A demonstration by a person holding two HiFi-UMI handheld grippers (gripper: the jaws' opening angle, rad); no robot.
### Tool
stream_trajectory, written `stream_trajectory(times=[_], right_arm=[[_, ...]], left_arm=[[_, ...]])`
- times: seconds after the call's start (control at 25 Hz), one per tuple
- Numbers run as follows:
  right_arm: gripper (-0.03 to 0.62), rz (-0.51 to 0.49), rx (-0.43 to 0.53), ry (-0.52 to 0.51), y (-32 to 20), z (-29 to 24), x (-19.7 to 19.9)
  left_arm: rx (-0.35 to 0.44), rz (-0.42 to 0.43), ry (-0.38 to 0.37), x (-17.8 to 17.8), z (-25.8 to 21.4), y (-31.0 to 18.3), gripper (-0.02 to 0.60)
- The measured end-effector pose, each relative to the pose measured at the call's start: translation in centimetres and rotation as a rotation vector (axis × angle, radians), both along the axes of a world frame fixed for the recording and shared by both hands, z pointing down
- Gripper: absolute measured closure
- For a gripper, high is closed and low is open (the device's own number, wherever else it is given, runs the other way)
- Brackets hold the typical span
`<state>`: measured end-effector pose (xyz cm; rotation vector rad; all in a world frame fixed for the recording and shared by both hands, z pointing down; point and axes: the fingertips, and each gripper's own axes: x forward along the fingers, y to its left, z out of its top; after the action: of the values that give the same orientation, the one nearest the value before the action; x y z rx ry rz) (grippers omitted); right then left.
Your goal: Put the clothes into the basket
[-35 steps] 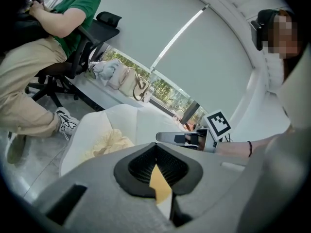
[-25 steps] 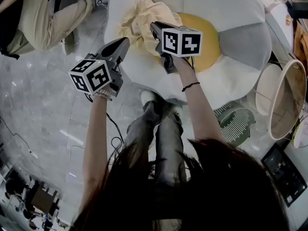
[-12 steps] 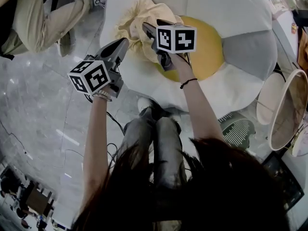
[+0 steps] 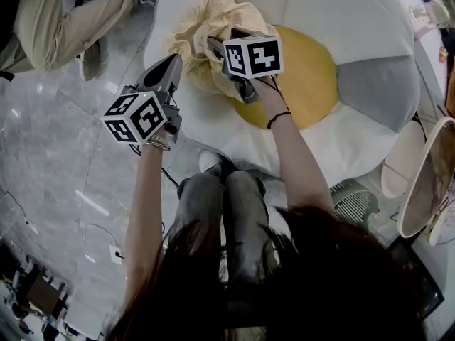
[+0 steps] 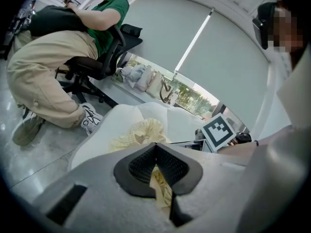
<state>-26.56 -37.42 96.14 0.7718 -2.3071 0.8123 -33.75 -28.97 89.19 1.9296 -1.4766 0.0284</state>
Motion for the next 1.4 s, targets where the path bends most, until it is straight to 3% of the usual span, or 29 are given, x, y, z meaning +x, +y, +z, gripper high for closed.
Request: stream_trajectory(times=[0.12,0.36,0.6,0.8,0.88,0.96,1.04,1.4], right_arm=[[0.362,-0.011,0.009,0.016,-0.3,1.1,-0.4],[0.362,-0.014,-0.061,0.045,-0.4,3.5,-0.7],[0.364,-0.038,-0.121,0.045,-0.8,5.6,-1.6],[0.368,-0.047,-0.135,0.03,-0.6,6.3,-2.2],[0.395,-0.041,-0.133,0.024,-0.1,6.6,-2.6],[0.483,-0.026,-0.128,0.016,-0.1,6.3,-2.6],[0.526,-0.009,-0.121,0.013,-0.3,5.8,-2.2],[0.543,0.047,-0.124,-0.085,0.4,1.8,-0.1]], left_arm=[[0.011,-0.016,-0.021,-0.5,0.9,0.2,0.571],[0.03,-0.019,-0.023,-0.6,1.8,0.5,0.571],[0.037,0.054,-0.036,0.9,3.4,-0.2,0.571],[0.045,0.066,-0.008,1.4,4.4,-0.1,0.571],[0.045,0.074,-0.011,1.3,4.9,0.4,0.571],[0.047,0.078,-0.008,1.5,4.7,0.4,0.571],[0.047,0.086,-0.005,2.0,4.2,0.3,0.571],[0.024,0.113,0.0,4.4,1.2,0.9,0.571]])
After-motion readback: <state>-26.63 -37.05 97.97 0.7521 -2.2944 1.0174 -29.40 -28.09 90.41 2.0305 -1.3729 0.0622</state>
